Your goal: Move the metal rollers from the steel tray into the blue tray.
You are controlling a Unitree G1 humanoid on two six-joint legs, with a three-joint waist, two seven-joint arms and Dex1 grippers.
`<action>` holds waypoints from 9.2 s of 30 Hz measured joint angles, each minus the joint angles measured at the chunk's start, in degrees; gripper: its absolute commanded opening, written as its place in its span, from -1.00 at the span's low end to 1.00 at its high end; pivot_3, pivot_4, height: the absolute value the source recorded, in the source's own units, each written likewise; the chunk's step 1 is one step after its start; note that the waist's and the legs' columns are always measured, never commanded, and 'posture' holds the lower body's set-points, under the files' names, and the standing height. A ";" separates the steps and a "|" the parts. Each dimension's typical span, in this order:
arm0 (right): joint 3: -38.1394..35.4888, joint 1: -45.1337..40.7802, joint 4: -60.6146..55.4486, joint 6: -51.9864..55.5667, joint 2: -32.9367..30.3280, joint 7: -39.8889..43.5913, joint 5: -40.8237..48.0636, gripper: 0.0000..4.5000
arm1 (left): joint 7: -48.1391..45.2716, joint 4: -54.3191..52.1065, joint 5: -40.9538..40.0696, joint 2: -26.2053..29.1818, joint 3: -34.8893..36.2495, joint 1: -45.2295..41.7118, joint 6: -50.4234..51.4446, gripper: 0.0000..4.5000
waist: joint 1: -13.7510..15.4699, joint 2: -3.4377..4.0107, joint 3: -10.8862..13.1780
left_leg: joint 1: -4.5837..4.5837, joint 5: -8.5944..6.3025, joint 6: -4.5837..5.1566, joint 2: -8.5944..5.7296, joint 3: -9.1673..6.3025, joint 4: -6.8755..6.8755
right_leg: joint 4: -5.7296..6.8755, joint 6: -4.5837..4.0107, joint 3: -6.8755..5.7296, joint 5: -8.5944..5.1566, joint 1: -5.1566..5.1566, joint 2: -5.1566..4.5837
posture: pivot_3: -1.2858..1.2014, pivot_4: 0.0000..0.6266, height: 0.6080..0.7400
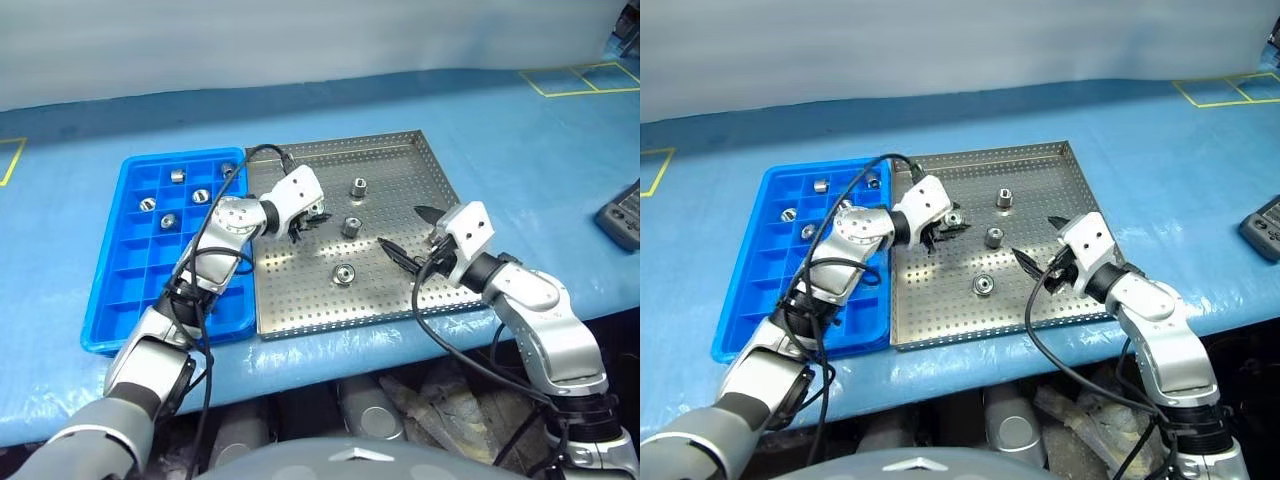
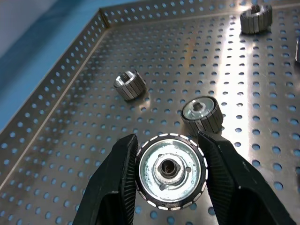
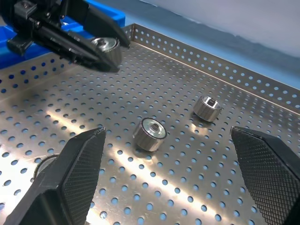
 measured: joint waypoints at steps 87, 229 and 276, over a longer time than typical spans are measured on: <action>2.73 -4.04 -1.08 -0.26 -5.85 8.77 0.80 1.00 | -4.55 -14.66 -11.09 5.60 -3.26 6.10 2.46 0.77 | 11.37 -0.05 0.01 | -0.49 0.35 -0.60 -0.45 -1.51 -0.07 | 0.00 -0.87 -1.59 -0.14 0.09 -0.57 | -0.14 -0.52 1.00; 4.91 2.89 -5.67 1.81 -3.92 4.75 -4.80 1.00 | -4.41 23.25 -5.29 -3.96 -3.18 -9.64 -9.67 0.48 | 5.29 -0.07 0.02 | -0.09 0.24 -0.13 -0.60 -1.52 -0.08 | -0.13 -0.55 -1.61 -0.29 0.62 -0.77 | -0.26 -0.52 1.00; 3.85 4.08 -8.77 2.88 -3.51 1.32 -3.66 1.00 | -4.29 45.93 5.86 -9.19 -5.09 -14.78 -19.04 -0.16 | -7.88 -0.11 0.05 | 0.12 0.05 0.34 -0.64 -0.72 0.05 | -0.27 0.75 -0.49 -0.19 0.72 -0.66 | -0.25 -0.52 1.00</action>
